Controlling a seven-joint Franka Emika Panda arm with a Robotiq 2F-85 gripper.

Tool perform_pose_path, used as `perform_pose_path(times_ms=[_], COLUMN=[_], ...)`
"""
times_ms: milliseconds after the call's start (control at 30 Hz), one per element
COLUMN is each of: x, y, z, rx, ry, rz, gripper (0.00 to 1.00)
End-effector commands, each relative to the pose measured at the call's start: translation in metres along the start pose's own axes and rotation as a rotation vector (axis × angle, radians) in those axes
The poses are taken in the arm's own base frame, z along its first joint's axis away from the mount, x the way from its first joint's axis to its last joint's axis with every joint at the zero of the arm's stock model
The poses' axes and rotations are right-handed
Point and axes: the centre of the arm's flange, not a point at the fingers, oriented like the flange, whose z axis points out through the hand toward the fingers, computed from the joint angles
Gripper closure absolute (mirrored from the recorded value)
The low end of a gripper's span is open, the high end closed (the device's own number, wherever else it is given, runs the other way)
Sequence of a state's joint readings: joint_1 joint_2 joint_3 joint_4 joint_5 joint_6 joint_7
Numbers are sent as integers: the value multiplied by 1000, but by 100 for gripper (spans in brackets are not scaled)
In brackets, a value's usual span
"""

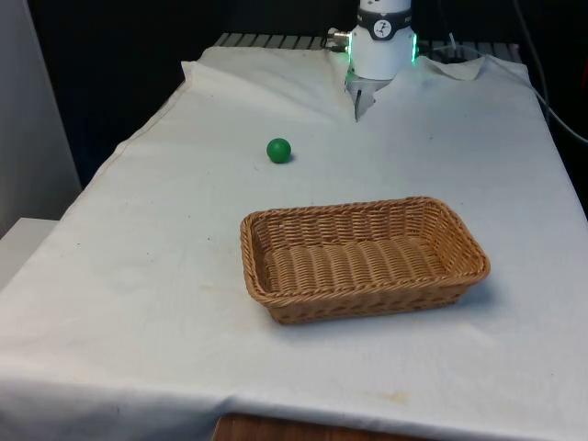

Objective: Pick up the ball and place it into the basket.

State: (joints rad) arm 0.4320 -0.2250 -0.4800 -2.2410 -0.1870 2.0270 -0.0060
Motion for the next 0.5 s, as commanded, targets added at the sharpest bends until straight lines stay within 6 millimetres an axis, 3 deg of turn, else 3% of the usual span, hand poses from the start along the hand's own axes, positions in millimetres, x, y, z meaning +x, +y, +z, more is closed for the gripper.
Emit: perform_pose_path(times_ms=[0, 467], x=[-4, -23], y=[3, 8], z=[2, 38], rx=[-17, -19], ry=[14, 44], rz=[7, 31], gripper=[0, 0])
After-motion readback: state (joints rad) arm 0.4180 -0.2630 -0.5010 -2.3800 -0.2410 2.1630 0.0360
